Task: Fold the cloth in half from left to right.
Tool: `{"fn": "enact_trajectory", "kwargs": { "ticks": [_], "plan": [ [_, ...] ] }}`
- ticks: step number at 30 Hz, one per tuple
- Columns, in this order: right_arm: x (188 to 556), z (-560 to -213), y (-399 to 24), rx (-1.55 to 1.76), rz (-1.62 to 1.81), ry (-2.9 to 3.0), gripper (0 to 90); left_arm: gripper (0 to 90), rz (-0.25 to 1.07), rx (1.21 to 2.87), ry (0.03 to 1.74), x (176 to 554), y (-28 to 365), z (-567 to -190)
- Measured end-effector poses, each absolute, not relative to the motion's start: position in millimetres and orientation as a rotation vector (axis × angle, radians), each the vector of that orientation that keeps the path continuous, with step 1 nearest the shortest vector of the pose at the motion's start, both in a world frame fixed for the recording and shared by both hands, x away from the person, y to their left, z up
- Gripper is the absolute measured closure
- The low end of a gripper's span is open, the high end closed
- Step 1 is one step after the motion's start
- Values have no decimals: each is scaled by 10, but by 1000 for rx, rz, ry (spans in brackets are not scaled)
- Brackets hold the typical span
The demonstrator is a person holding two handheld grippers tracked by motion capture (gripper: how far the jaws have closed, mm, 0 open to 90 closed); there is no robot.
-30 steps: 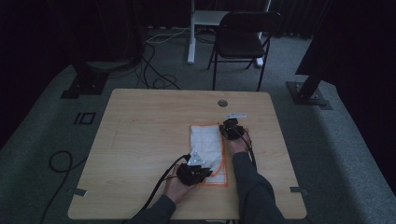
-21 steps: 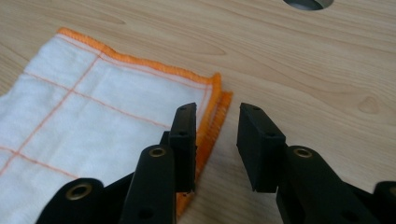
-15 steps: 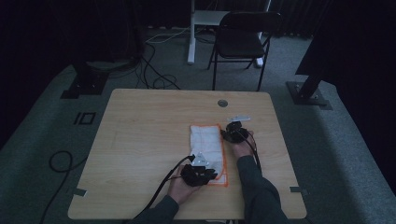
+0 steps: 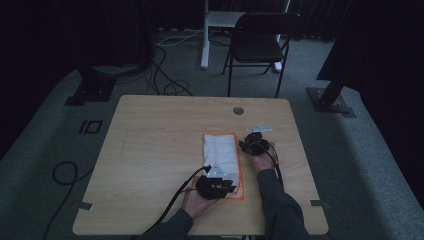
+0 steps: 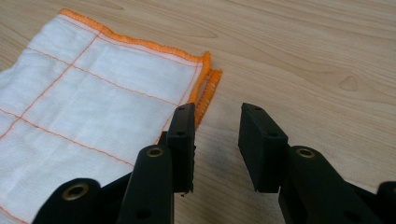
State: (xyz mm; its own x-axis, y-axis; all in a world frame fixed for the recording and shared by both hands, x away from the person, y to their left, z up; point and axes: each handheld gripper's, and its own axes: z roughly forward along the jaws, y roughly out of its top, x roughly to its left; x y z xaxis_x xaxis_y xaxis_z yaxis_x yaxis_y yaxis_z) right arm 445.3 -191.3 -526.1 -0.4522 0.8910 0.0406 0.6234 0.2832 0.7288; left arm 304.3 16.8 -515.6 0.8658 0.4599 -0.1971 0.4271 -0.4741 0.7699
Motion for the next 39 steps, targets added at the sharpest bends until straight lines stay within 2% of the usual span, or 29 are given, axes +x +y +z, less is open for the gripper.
{"fn": "enact_trajectory", "kwargs": {
  "ticks": [13,28,39],
  "plan": [
    [4441,-5249,-1893,1352,995,2186,654,690,71,2100,657,3067,230,-5090],
    [4429,-5227,-1910,1351,1005,2180,642,699,84,2216,671,3104,109,-5342],
    [4383,-5252,-1903,1345,1010,2189,627,657,156,2138,736,3217,317,-5177]
  ]
}}
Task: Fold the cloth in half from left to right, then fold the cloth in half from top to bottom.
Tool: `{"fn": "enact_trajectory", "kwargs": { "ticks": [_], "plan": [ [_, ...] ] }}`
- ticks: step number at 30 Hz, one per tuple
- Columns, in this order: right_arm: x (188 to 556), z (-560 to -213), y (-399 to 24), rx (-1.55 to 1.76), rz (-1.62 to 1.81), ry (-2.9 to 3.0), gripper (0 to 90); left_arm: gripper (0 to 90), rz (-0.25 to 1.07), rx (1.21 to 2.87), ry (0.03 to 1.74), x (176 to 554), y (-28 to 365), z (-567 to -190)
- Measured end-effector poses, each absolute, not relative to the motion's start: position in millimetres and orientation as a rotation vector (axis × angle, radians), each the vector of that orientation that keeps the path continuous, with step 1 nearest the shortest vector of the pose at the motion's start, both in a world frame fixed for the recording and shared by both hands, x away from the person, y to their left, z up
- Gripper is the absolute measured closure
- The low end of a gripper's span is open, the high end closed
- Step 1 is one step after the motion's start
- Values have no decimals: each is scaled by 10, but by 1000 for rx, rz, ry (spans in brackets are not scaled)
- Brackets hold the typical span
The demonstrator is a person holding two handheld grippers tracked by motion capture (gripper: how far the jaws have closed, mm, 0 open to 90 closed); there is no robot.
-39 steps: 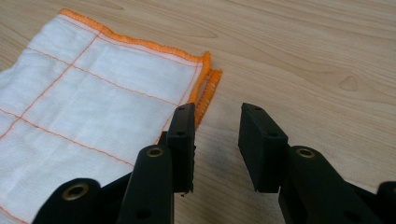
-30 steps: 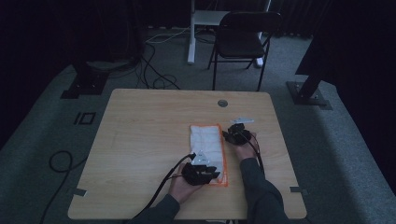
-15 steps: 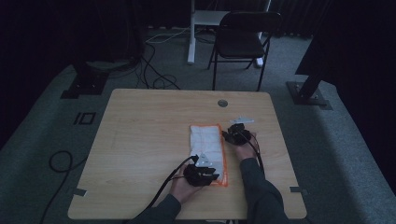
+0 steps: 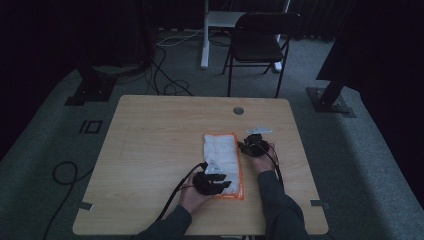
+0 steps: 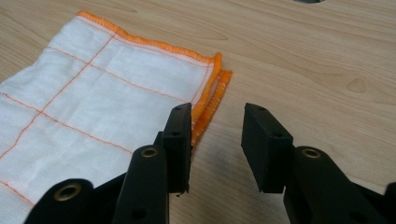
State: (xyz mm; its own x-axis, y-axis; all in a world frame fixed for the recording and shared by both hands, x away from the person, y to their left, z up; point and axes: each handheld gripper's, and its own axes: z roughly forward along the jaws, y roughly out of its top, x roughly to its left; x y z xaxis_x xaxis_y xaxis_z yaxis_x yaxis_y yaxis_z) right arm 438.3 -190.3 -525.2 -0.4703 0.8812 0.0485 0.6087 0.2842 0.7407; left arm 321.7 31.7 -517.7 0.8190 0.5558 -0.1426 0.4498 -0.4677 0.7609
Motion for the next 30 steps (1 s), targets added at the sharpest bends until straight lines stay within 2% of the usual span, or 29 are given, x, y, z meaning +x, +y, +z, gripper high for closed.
{"fn": "enact_trajectory", "kwargs": {
  "ticks": [18,30],
  "plan": [
    [4334,-5311,-1931,1342,1002,2205,619,622,296,2014,920,3630,869,-4983],
    [4324,-5338,-1922,1345,1010,2211,614,616,341,1992,978,3844,975,-4995]
  ]
}}
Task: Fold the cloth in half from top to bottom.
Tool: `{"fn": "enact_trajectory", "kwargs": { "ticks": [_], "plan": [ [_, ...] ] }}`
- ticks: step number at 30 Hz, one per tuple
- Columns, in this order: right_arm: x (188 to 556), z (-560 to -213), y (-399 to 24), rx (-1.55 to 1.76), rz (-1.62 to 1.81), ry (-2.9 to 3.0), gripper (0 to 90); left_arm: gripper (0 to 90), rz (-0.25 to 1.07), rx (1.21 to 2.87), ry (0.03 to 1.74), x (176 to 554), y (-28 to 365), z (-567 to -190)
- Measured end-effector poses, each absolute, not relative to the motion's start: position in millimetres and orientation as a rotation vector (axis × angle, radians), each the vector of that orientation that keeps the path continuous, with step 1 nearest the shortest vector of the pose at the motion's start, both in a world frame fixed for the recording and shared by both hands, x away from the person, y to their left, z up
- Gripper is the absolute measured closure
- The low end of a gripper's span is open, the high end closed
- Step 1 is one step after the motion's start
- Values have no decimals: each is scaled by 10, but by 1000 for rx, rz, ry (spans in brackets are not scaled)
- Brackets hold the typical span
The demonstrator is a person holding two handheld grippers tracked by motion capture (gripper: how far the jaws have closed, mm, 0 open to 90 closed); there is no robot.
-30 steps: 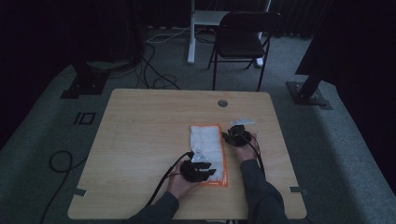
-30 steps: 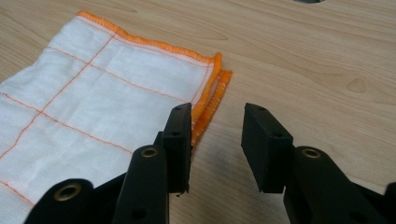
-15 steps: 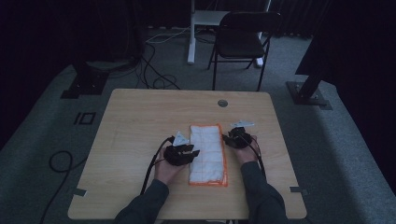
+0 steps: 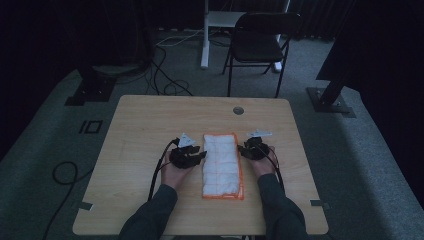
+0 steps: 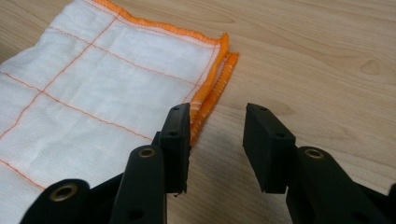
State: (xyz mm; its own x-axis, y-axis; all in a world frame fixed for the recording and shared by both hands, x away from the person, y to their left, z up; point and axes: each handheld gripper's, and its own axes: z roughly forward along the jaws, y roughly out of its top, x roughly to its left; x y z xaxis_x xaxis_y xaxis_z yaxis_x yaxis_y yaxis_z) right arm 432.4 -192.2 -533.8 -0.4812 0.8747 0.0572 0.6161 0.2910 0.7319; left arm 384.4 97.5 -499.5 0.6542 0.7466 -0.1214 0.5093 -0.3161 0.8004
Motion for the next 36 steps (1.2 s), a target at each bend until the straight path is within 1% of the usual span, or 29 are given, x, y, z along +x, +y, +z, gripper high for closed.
{"fn": "enact_trajectory", "kwargs": {
  "ticks": [12,22,36],
  "plan": [
    [4304,-5370,-1911,1366,1019,2212,615,608,327,1978,1052,4018,946,-5114],
    [4329,-5328,-1821,1361,1049,2206,616,598,328,2006,1116,4188,841,-5245],
    [4390,-5404,-1758,1394,1029,2221,617,580,312,2026,1205,4347,809,-5357]
  ]
}}
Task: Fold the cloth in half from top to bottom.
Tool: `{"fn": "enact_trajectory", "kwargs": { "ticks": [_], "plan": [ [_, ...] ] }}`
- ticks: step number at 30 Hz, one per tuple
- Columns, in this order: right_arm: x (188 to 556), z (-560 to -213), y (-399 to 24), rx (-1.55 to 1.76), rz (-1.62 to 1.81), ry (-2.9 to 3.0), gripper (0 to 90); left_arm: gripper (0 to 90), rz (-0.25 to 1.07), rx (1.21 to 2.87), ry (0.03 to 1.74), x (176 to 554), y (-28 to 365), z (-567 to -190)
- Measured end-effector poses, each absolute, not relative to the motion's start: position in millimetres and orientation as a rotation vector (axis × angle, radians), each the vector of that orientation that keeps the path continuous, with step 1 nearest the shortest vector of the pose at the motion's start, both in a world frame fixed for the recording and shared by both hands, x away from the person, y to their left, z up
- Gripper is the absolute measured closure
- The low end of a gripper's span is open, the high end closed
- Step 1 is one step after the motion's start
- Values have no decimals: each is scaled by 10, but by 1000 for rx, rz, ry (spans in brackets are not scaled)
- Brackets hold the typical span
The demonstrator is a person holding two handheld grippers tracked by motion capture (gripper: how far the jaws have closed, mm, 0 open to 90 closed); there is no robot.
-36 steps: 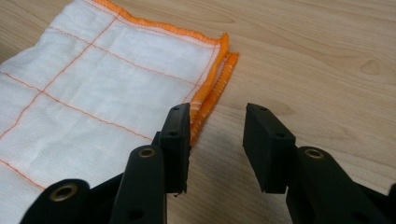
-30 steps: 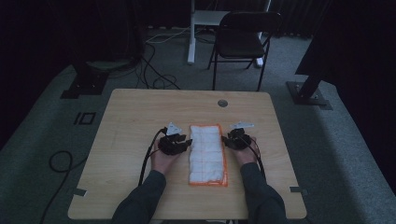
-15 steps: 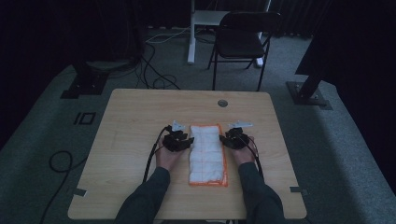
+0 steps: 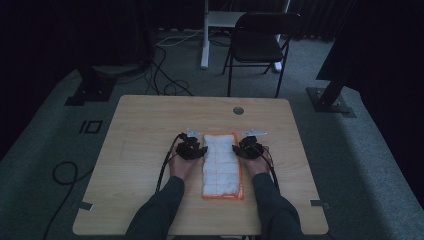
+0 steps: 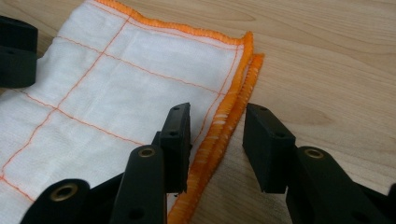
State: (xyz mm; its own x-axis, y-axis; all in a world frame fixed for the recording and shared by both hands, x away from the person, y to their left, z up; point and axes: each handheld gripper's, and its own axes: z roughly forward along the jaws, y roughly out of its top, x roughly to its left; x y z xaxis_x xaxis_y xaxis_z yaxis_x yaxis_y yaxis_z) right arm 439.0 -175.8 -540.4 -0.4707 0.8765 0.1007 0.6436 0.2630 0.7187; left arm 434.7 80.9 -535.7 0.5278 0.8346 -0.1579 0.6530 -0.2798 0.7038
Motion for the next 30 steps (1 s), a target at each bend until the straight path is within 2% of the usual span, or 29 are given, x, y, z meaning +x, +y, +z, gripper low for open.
{"fn": "enact_trajectory", "kwargs": {
  "ticks": [6,13,18,30],
  "plan": [
    [4375,-5400,-1728,1380,1023,2235,704,610,311,2042,1208,4369,784,-5369],
    [4365,-5396,-1700,1392,1033,2245,814,844,265,2066,1178,4412,748,-5363],
    [4362,-5383,-1670,1378,1013,2249,837,874,277,2056,1197,4447,753,-5359],
    [4341,-5279,-1681,1348,1056,2210,843,879,296,2023,1177,4437,776,-5220]
  ]
}}
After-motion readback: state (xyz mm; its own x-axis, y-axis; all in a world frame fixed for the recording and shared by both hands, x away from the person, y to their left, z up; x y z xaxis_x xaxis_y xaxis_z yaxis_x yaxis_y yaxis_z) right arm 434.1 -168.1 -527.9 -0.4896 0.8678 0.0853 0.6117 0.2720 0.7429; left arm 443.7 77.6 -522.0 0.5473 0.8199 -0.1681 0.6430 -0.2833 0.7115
